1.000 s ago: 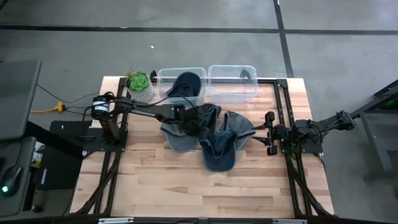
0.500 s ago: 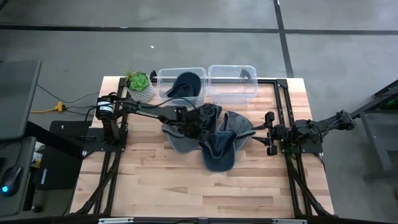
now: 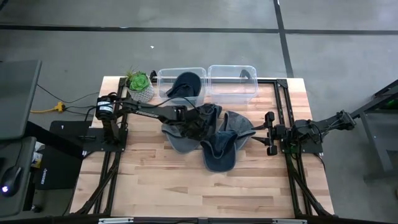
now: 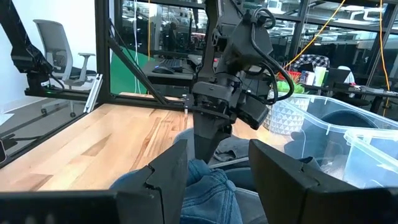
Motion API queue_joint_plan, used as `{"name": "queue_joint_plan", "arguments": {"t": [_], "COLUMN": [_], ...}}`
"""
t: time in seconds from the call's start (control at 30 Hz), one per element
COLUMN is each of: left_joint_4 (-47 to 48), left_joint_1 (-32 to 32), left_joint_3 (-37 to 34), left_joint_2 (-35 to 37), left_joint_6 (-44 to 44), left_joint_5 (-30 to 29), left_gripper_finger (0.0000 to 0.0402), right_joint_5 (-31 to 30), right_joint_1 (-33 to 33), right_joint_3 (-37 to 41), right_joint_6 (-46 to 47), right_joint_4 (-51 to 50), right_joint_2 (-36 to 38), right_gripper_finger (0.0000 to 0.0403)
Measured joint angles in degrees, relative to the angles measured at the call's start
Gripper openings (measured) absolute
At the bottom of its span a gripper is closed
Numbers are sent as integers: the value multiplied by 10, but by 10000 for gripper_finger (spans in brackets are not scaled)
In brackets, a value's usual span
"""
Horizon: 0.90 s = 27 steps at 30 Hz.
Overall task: Pick & Place hat
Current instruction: Put the bottom dark blue cap into the left transparent bin
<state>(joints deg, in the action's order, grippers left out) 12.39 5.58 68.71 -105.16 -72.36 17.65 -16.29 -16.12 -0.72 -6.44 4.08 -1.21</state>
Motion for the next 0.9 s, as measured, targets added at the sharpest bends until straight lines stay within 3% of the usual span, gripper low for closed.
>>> {"name": "queue_joint_plan", "arguments": {"t": [0.53,0.9], "left_joint_4": [-10,-104], "left_joint_1": [-21,-37], "left_joint_3": [0,2], "left_joint_2": [0,-49], "left_joint_6": [-85,-148], "left_joint_5": [21,44], "left_gripper_finger": [214,214], "right_joint_5": [0,0], "right_joint_1": [0,0], "right_joint_3": [0,0], "right_joint_6": [0,0], "right_joint_4": [0,0], "right_joint_2": [0,0], "right_gripper_finger": [165,165]}}
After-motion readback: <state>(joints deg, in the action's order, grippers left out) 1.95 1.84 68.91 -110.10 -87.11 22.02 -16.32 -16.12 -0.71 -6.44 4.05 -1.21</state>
